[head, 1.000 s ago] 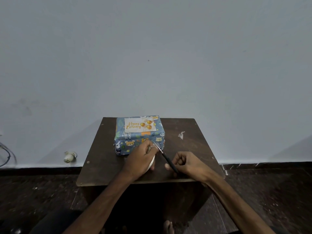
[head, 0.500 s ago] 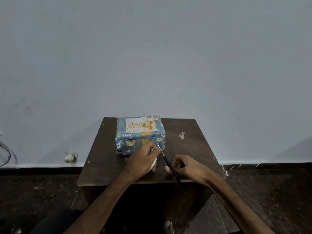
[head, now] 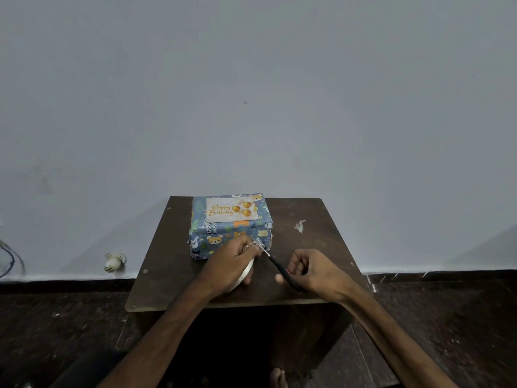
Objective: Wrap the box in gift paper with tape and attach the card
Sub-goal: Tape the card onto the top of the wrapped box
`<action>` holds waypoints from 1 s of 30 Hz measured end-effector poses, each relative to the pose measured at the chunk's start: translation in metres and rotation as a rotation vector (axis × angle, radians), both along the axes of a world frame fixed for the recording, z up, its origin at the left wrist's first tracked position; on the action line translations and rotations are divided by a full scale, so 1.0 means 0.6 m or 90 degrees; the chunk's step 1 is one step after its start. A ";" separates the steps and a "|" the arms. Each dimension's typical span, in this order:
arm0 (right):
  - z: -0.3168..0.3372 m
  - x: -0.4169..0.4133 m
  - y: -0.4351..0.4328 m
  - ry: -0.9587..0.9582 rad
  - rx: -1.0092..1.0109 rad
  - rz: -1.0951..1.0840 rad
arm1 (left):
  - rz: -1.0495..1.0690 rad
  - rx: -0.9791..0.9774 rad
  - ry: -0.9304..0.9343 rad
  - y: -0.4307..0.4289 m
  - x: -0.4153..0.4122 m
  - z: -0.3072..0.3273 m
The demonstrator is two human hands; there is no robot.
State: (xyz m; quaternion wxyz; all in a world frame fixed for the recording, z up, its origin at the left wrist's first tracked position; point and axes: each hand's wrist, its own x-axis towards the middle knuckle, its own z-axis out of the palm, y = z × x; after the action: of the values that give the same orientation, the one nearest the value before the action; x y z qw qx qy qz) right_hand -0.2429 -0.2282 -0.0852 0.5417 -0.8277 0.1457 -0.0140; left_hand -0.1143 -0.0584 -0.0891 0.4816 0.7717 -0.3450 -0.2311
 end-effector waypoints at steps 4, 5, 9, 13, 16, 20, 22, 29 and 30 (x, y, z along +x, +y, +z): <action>-0.001 -0.001 -0.008 -0.012 0.018 -0.018 | -0.012 0.021 -0.022 0.003 0.001 0.004; -0.002 -0.002 -0.009 -0.012 0.023 -0.020 | -0.018 0.028 -0.027 0.004 0.000 0.005; 0.004 -0.005 -0.009 0.007 0.037 -0.025 | -0.040 0.067 -0.052 0.008 0.006 0.008; 0.015 -0.021 -0.063 -0.005 -0.132 -0.169 | -0.051 0.119 -0.101 0.031 0.019 0.005; 0.013 -0.031 -0.091 0.120 -0.419 -0.157 | -0.028 0.108 -0.085 0.039 0.024 0.004; 0.002 -0.018 -0.072 0.166 -0.531 -0.117 | -0.010 0.100 -0.070 0.030 0.022 0.001; 0.001 -0.012 -0.068 0.182 -0.568 -0.108 | -0.003 0.090 -0.063 0.026 0.020 0.000; 0.017 -0.007 -0.049 0.245 -0.639 -0.067 | 0.021 0.052 -0.031 0.025 0.017 0.003; 0.019 -0.009 -0.048 0.236 -0.664 -0.077 | 0.022 0.041 -0.027 0.026 0.016 0.005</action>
State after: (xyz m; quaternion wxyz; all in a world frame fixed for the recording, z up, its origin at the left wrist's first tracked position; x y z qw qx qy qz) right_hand -0.2482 -0.2571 -0.0736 0.0234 -0.9649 0.2598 0.0307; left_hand -0.1050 -0.0429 -0.0864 0.4529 0.7976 -0.3340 -0.2171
